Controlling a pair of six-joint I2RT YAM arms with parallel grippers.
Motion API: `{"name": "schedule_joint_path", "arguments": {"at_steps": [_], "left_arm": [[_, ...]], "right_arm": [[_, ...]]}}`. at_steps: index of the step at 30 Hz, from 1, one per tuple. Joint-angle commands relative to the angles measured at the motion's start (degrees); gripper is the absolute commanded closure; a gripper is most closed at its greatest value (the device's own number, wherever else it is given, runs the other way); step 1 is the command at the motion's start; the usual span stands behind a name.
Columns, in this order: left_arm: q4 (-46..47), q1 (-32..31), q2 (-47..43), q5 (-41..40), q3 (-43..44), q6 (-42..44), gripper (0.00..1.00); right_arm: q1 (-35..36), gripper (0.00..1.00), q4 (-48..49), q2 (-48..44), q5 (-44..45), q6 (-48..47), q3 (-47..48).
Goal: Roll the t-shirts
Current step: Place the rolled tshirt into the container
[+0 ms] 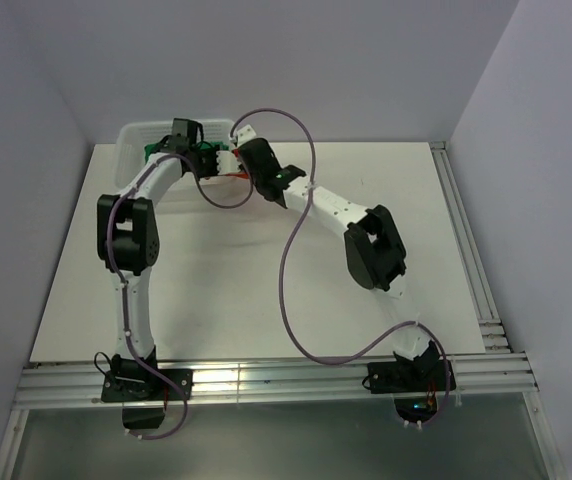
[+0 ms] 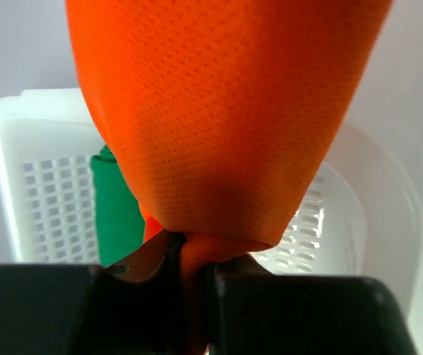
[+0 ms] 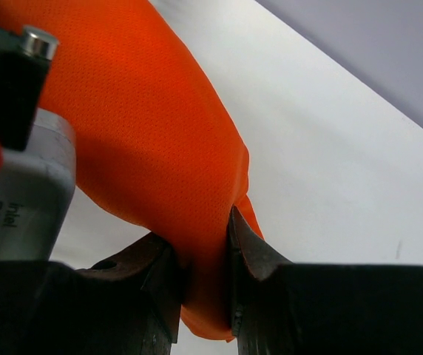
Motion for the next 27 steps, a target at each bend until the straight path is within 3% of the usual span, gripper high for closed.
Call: {"name": "schedule_joint_path", "arguments": {"at_steps": [1,8,14,22,27], "left_arm": [[-2.7,-3.7,-2.4,1.1,-2.3,-6.5,1.00],[-5.8,-13.1,-5.0,5.1,-2.8,-12.4,1.00],[1.1,-21.1,-10.7,2.2,-7.0,-17.9,1.00],[-6.0,-17.5,-6.6,-4.1,11.1,-15.9,1.00],[2.1,-13.0,-8.9,-15.0,6.0,-14.5,1.00]], "right_arm": [[1.0,1.00,4.3,-10.2,1.2,-0.1,-5.1],[-0.1,1.00,9.7,-20.6,2.8,-2.1,-20.6],[-0.5,1.00,10.5,-28.6,4.0,-4.4,-30.1],[-0.7,1.00,7.0,-27.5,0.4,-9.8,-23.1],[-1.3,1.00,10.1,-20.5,-4.3,-11.7,-16.9]]}}
